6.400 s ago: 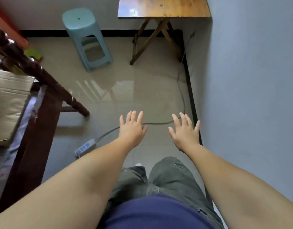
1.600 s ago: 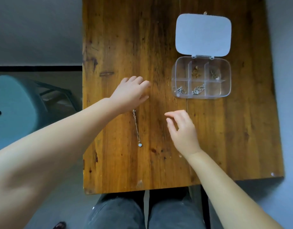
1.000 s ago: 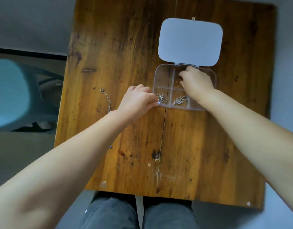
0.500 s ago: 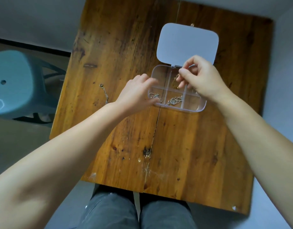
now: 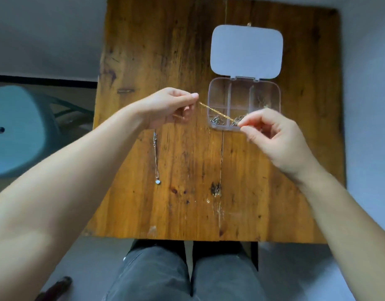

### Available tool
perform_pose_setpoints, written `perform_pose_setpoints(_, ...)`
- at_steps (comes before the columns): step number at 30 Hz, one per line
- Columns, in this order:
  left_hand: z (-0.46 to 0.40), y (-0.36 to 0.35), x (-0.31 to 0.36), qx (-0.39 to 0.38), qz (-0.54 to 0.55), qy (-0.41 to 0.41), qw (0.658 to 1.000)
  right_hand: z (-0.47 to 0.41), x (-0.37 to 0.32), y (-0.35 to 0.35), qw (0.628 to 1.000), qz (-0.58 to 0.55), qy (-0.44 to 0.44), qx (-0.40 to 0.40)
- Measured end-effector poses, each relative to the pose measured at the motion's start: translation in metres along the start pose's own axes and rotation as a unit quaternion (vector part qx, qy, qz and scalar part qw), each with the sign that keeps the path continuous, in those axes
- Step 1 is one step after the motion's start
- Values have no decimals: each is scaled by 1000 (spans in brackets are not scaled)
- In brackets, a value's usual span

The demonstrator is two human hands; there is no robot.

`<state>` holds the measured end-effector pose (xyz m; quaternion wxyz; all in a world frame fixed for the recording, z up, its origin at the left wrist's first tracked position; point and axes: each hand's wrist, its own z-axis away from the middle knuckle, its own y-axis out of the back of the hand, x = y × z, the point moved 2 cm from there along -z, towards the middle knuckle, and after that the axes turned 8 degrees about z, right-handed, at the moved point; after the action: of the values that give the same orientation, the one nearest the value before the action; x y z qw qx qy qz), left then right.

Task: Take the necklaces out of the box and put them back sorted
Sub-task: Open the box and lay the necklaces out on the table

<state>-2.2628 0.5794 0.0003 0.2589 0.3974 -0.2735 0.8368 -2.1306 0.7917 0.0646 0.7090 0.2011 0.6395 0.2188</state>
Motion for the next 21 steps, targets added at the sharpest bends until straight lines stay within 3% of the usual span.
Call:
perform_pose_setpoints(3, -14, 10, -17, 95, -157, 32, 983, 30, 8, -67, 995, 96, -18, -25)
perform_pose_setpoints(6, -27, 5, -26, 120, -404, -5, 907, 50, 23, -127, 989, 122, -71, -53)
perform_pose_setpoints(8, -29, 0, -32, 95, -494, -54, 862, 58, 31, -156, 983, 158, -82, -52)
perform_pose_setpoints(11, -30, -7, -42, 63, -582, -128, 801, 60, 36, -179, 975, 201, -93, -22)
perform_pose_setpoints(16, -31, -6, -55, 73, -650, -159, 740, 56, 42, -181, 964, 250, -86, -9)
perform_pose_setpoints(18, -31, -5, -56, 79, -658, -151, 734, 57, 43, -176, 964, 250, -79, -46)
perform_pose_setpoints(21, -30, -11, -47, 122, -599, -161, 775, 49, 38, -151, 976, 201, -69, -40)
